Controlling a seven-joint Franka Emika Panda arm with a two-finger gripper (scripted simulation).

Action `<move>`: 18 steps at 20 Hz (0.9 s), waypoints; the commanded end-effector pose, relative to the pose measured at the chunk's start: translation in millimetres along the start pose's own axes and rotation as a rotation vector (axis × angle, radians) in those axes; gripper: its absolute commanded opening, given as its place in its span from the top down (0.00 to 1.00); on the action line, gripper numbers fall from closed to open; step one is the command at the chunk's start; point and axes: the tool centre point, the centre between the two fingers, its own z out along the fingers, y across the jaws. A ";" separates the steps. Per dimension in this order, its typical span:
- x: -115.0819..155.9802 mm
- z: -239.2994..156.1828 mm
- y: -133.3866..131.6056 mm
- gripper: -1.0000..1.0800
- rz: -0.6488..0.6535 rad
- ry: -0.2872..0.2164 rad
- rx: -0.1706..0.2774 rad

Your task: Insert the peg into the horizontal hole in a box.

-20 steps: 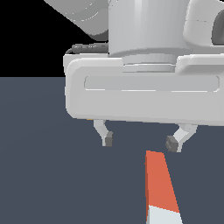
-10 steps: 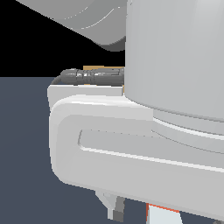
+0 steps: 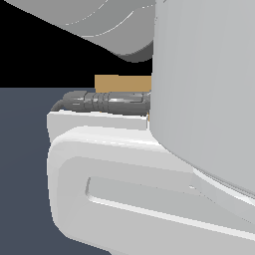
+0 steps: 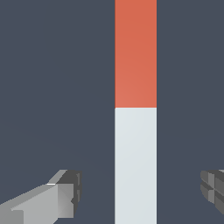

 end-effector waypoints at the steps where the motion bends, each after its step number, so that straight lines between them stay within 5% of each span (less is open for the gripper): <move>1: 0.3 3.1 0.0 0.04 0.000 0.000 0.000; 16: 0.1 49.8 1.0 0.04 0.000 0.000 0.000; 17: 0.1 49.8 1.0 1.00 0.000 0.000 0.000; 18: 0.1 49.8 1.0 1.00 0.000 0.000 0.000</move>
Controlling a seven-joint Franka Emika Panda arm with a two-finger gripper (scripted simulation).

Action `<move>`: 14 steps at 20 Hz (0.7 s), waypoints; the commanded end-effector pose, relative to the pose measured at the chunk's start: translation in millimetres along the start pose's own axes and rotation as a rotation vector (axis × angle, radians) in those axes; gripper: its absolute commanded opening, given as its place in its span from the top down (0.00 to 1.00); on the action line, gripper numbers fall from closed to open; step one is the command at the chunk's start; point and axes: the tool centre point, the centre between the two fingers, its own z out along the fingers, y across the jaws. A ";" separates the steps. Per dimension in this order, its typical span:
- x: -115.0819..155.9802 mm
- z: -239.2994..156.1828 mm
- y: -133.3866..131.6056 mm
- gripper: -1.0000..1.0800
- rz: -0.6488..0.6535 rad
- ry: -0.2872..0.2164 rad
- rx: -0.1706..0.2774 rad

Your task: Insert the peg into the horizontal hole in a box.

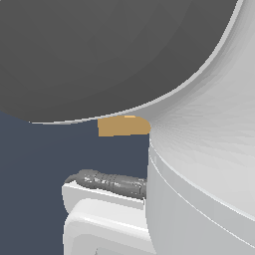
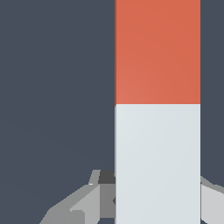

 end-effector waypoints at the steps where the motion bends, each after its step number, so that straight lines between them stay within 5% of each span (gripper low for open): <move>1: 0.0 -0.4 0.5 1.00 0.000 0.000 -0.001; 14: 10.4 -3.2 -1.1 1.00 -0.015 0.000 0.000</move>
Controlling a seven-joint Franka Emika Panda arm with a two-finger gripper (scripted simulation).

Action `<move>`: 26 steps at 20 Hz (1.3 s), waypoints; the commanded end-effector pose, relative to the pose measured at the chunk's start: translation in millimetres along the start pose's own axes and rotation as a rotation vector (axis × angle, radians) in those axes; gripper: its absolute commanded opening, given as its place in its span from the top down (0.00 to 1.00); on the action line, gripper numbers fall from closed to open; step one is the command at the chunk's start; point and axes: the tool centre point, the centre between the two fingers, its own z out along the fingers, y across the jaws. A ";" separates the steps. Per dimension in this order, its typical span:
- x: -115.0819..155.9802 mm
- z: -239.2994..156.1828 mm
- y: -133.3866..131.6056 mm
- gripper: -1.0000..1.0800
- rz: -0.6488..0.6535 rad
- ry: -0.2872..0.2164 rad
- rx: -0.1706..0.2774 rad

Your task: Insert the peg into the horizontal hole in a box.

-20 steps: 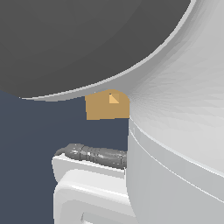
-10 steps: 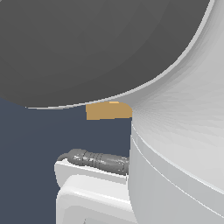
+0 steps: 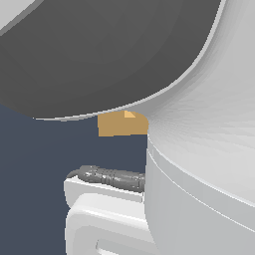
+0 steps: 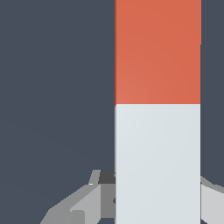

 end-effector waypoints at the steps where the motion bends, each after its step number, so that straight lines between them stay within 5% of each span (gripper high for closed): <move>1: 10.7 -4.1 0.1 1.00 -0.016 0.001 -0.003; 7: 58.2 -17.8 -7.8 1.00 -0.087 0.000 -0.003; 19: 214.1 -64.5 -58.6 1.00 -0.328 -0.001 -0.004; 26: 255.8 -78.0 -79.2 1.00 -0.395 -0.001 -0.004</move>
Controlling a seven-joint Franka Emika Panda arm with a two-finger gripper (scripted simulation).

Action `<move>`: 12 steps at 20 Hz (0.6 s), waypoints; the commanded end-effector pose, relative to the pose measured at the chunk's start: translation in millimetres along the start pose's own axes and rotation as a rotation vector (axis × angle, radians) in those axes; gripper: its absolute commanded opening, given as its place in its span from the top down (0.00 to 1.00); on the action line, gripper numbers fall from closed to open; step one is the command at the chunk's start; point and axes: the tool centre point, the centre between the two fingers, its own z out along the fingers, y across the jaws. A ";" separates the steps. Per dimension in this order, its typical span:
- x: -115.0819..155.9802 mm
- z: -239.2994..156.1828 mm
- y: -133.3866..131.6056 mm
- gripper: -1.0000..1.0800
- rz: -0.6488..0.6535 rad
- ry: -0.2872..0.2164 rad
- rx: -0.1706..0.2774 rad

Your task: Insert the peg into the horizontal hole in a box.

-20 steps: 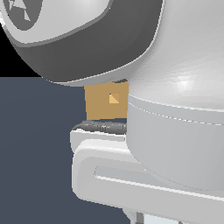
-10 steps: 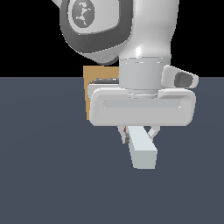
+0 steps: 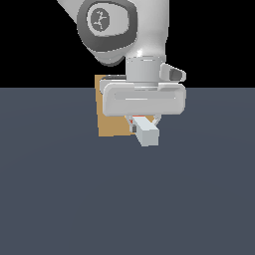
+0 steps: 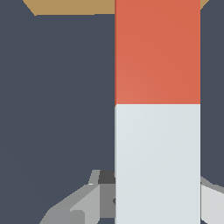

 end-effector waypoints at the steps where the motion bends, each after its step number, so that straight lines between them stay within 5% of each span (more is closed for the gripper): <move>1: 7.1 -4.1 -0.4 1.00 -0.011 -0.001 -0.003; 12: 11.1 -7.0 0.8 1.00 -0.016 0.001 -0.004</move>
